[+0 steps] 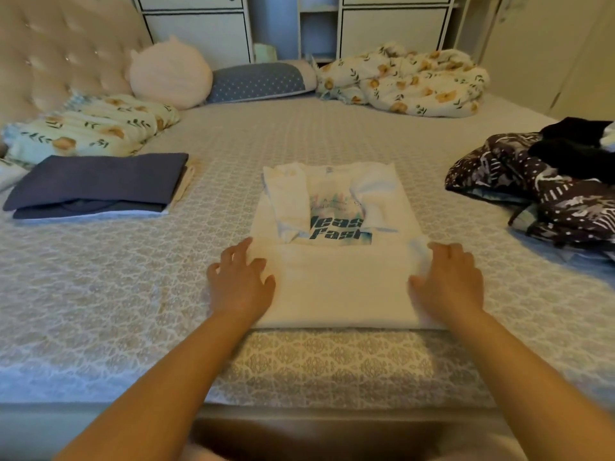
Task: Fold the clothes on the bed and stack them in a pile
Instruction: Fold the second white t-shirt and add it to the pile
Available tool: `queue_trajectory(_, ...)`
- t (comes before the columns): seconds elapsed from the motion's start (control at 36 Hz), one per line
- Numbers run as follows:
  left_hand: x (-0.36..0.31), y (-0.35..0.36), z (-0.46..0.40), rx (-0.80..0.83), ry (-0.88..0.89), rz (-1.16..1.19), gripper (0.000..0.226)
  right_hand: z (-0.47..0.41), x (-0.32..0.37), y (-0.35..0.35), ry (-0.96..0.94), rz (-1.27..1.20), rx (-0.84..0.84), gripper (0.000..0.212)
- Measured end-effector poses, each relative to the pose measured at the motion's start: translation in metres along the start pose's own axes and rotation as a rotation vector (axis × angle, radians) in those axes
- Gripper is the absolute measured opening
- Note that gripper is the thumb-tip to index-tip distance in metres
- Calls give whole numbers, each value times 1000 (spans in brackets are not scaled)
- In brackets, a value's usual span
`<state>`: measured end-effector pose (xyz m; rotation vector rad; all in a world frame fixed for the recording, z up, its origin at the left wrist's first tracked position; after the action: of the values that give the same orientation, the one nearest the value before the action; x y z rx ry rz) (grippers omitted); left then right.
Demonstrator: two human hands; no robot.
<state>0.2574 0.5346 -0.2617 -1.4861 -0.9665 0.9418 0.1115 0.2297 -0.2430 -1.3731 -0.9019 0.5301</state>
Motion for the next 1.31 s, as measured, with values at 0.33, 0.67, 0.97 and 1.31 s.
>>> queue_trajectory(0.33,-22,46,3,341,144,48,78,3,13,67,-316,136,314,74)
queue_trajectory(0.67,19,40,-9,325,-91,102,91,11,-40,43,-268,237,270,70)
queue_trajectory(0.97,-25,32,55,335,525,18,84,45,-4,33,-594,283,210,65)
queue_trajectory(1.31,21,-10,14,422,295,43,38,11,-32,-9,-253,309,295,32)
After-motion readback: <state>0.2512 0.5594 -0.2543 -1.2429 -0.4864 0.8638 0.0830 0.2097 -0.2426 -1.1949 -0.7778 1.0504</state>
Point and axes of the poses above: each hand's wrist, its own z-axis away from the middle knuckle, its own y-axis out of the palm, x = y × z, the point moved 8 cm from there along -z, towards the middle knuckle, and after that the axes turned 7 degrees about x, right-handed, at the moved point
